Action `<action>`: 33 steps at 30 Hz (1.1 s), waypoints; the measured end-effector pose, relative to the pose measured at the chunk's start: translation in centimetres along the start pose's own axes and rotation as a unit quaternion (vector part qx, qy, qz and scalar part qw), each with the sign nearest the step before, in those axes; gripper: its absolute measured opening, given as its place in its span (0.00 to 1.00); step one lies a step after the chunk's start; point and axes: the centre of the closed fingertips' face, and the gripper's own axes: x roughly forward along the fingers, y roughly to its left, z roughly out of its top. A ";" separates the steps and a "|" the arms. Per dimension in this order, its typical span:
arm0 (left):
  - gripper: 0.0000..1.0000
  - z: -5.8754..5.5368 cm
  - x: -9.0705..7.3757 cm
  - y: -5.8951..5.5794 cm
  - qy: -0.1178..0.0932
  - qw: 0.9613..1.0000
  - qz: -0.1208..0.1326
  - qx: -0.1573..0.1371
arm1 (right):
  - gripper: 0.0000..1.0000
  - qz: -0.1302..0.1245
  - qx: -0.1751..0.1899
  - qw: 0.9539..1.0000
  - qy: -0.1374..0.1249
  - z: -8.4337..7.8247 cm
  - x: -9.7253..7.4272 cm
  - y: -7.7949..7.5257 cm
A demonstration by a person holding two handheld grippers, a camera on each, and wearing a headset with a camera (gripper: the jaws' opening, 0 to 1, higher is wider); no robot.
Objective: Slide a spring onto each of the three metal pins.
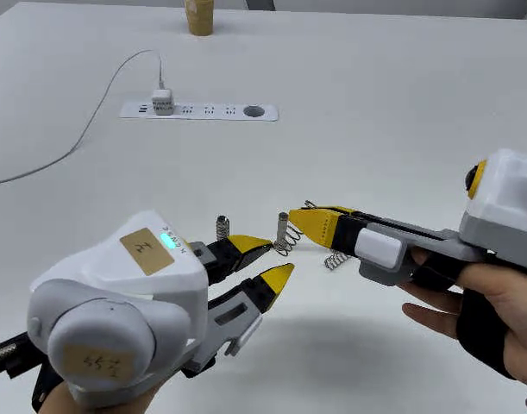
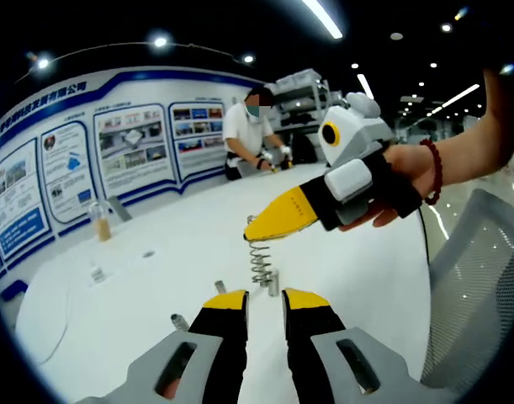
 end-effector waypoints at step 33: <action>0.55 -3.9 -0.1 -0.3 0.053 0.996 0.009 -0.073 | 0.12 -0.090 -0.157 0.983 0.017 1.3 3.6 -5.6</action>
